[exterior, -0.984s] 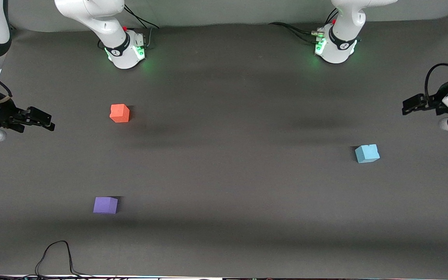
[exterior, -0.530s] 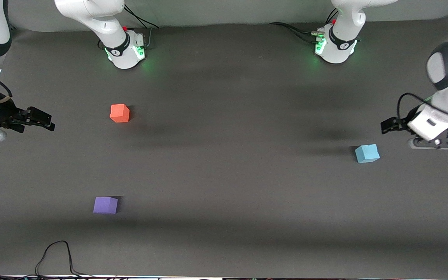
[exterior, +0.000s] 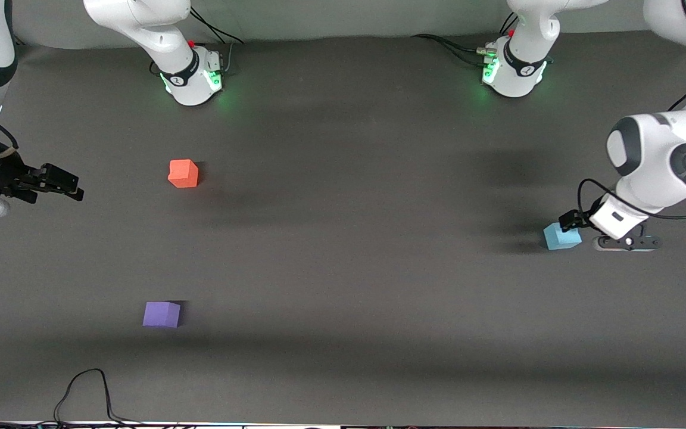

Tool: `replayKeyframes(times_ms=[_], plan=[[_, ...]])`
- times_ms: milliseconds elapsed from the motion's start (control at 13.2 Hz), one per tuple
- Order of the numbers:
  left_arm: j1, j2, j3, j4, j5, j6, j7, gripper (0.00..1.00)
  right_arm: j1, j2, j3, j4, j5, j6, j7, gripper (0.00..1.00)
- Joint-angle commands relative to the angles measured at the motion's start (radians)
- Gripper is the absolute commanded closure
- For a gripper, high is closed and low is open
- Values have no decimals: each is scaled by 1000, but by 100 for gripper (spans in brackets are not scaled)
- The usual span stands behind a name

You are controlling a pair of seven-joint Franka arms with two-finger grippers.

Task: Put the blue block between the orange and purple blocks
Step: 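Lower the left gripper and grasp the light blue cube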

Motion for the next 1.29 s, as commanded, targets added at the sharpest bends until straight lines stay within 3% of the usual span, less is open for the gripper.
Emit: replayKeyframes(times_ms=[0,454,605,681,984,1211], plan=[[7,33,-3,-57,12,117,9,0,7,-8,-10,-7,18,13,-3,0],[9,105,-5,-60,12,174,-4,3,7,-10,-10,-9,18,13,-3,0],[9,107,-5,-57,10,172,-7,45,7,-10,-10,-9,18,11,-3,0],[9,107,-5,-57,7,171,-7,58,7,-10,-10,-9,18,11,-3,0],[9,86,-5,-36,4,145,-7,61,7,-10,-10,-9,18,11,-3,0],[9,4,-5,87,4,-146,4,61,7,-10,-10,-9,18,11,-3,0]])
